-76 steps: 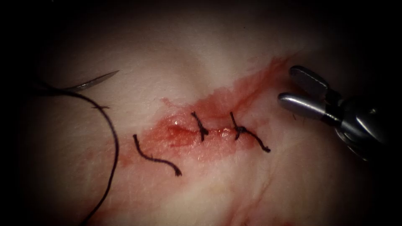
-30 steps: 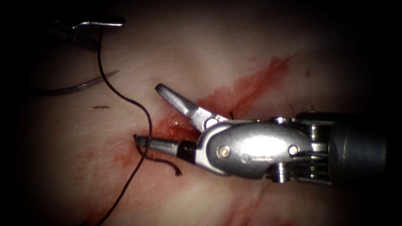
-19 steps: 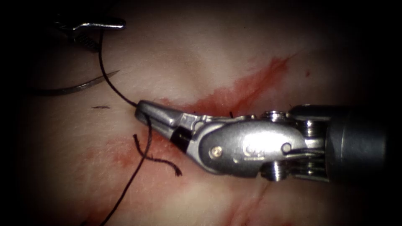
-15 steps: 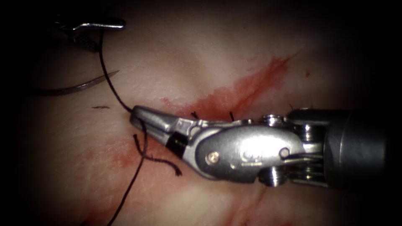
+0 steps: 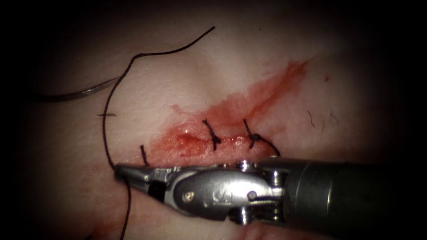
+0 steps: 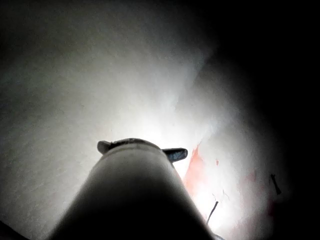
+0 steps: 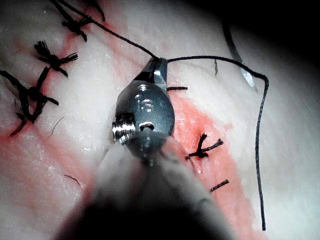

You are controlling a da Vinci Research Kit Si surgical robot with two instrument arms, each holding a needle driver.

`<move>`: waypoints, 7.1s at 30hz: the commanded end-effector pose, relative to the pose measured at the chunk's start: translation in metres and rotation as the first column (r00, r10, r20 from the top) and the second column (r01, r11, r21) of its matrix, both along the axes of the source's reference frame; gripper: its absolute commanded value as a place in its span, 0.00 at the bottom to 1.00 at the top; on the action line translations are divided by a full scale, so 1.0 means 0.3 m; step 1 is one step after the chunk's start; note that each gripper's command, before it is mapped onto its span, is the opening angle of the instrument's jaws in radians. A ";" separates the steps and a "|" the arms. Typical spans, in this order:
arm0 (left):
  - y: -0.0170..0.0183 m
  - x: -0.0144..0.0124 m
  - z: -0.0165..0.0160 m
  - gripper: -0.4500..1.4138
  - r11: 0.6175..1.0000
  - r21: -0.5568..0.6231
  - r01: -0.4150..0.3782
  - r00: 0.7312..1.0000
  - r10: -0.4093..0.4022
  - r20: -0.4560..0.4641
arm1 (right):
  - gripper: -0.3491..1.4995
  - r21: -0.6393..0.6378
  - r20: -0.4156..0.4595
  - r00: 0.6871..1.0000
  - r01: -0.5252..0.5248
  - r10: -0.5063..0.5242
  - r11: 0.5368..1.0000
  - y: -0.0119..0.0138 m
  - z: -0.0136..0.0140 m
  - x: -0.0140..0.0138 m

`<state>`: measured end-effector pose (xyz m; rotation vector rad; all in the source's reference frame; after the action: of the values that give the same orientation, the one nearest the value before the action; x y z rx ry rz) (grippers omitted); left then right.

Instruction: Wound Closure

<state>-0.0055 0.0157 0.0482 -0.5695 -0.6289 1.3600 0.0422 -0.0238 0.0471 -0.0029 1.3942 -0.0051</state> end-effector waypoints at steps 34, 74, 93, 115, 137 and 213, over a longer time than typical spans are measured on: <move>-0.027 -0.0725 -0.010 0.80 0.334 -0.582 -0.742 0.568 0.774 -0.281 | 0.71 0.310 0.069 0.993 -0.109 0.092 0.945 0.0198 -0.0290 -0.0794; -0.054 -0.0975 0.019 0.16 -0.315 -0.711 -0.628 0.061 0.892 -0.449 | 0.67 0.395 0.083 0.974 -0.224 0.208 0.891 0.0311 -0.0257 -0.0965; -0.042 -0.0836 0.032 0.32 0.160 -0.651 -0.742 0.395 0.889 -0.232 | 0.61 0.457 0.109 0.957 -0.289 0.270 0.841 0.0207 -0.0143 -0.0795; -0.041 -0.0810 0.034 0.00 0.419 -0.617 -0.666 0.568 0.821 -0.056 | 0.57 0.622 0.218 0.798 -0.557 0.562 0.550 0.0194 0.0055 -0.0652; -0.039 -0.0825 0.037 0.14 0.619 -0.580 -0.529 0.676 0.721 0.152 | 0.78 0.781 0.339 0.836 -0.506 0.430 0.367 0.0332 -0.0092 -0.0625; -0.038 -0.0832 0.036 0.19 0.848 -0.432 -0.308 0.700 0.510 0.501 | 0.93 0.744 0.390 0.798 -0.568 0.460 0.353 0.0337 0.0039 -0.0492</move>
<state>-0.0299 0.0041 0.0585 -1.2117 -1.1211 1.7345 0.0266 -0.0140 0.0481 0.3660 1.0900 1.2247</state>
